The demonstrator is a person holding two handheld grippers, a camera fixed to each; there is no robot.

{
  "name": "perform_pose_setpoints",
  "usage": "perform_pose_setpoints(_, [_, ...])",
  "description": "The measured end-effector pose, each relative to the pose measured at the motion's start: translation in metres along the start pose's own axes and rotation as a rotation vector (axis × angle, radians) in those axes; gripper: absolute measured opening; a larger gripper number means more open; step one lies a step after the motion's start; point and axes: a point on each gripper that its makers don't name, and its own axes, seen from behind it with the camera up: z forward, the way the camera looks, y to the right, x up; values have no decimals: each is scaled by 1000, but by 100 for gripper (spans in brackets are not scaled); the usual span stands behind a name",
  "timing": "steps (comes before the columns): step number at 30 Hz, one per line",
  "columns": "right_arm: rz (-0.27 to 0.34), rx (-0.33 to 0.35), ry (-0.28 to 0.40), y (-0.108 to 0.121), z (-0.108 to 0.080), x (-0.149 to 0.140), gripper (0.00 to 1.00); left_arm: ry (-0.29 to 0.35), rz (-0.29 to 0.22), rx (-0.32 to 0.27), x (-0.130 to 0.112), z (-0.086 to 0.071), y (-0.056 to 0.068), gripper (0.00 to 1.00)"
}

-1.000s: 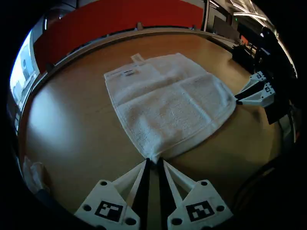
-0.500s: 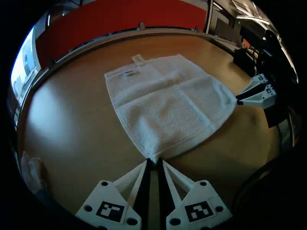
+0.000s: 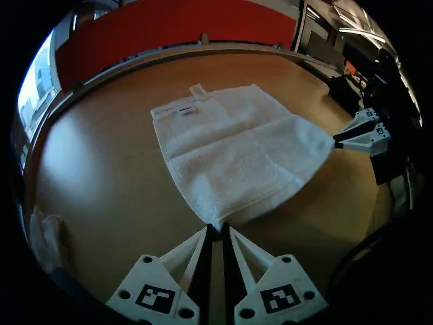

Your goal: Fold towel

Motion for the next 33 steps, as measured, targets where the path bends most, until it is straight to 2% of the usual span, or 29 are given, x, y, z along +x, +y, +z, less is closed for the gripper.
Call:
perform_pose_setpoints(6, [0, 12, 12, -7, -17, 10, 11, -5, -22, -11, 4, -18, 6, 12])
perform_pose_setpoints(14, [-8, 28, 17, -19, -41, 16, 11, -17, -19, -30, 4, -41, 19, 12])
perform_pose_setpoints(24, [-2, 44, 9, -32, -70, 17, 11, -52, -64, -59, -9, -68, 42, 12])
perform_pose_setpoints(29, [4, 51, 2, -37, -81, 15, 11, -59, -80, -66, -13, -76, 49, 12])
perform_pose_setpoints(33, [16, 55, -4, -38, -82, 12, 11, -63, -83, -67, -14, -77, 49, 12])
